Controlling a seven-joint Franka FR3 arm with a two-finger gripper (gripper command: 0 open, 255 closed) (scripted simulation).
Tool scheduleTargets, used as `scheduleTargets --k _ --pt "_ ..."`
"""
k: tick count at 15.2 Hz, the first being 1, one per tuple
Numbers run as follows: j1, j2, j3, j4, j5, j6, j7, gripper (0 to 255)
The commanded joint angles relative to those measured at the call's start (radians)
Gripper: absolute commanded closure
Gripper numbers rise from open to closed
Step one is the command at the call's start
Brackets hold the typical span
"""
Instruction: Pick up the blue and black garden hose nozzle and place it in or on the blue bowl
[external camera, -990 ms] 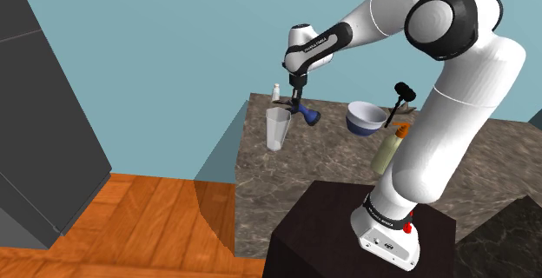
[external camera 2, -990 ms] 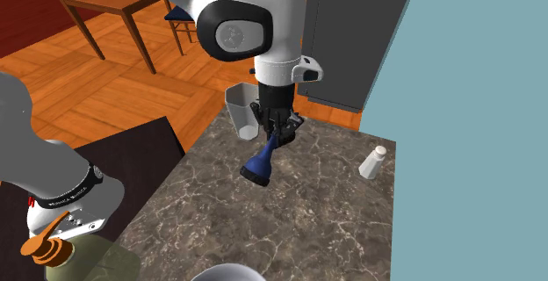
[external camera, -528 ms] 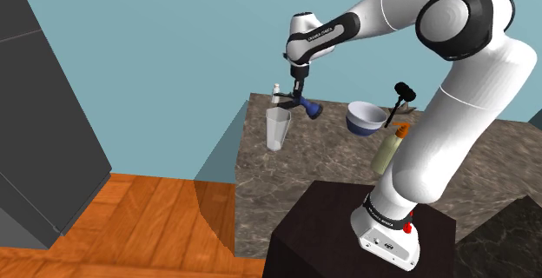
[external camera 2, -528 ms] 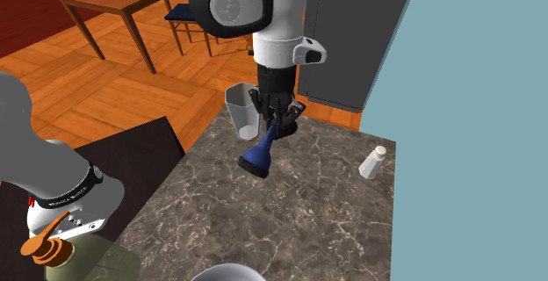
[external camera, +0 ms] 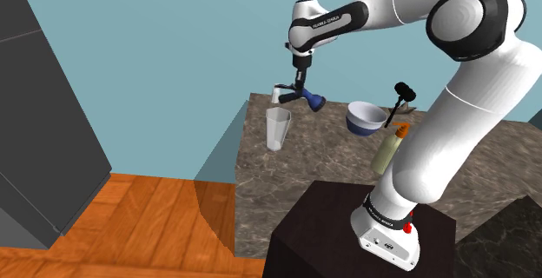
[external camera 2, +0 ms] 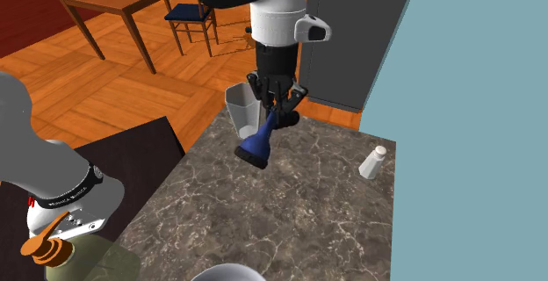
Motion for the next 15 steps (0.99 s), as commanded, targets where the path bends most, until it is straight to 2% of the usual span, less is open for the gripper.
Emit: scheduleTargets --k 1,10,15 --pt "0.002 -0.008 0.002 0.018 -0.001 -0.027 0.000 255" --pt "0.005 -0.039 0.008 0.102 -0.004 -0.139 -0.007 255" --pt "-0.046 -0.124 -0.045 0.033 -0.049 -0.136 -0.091 255"
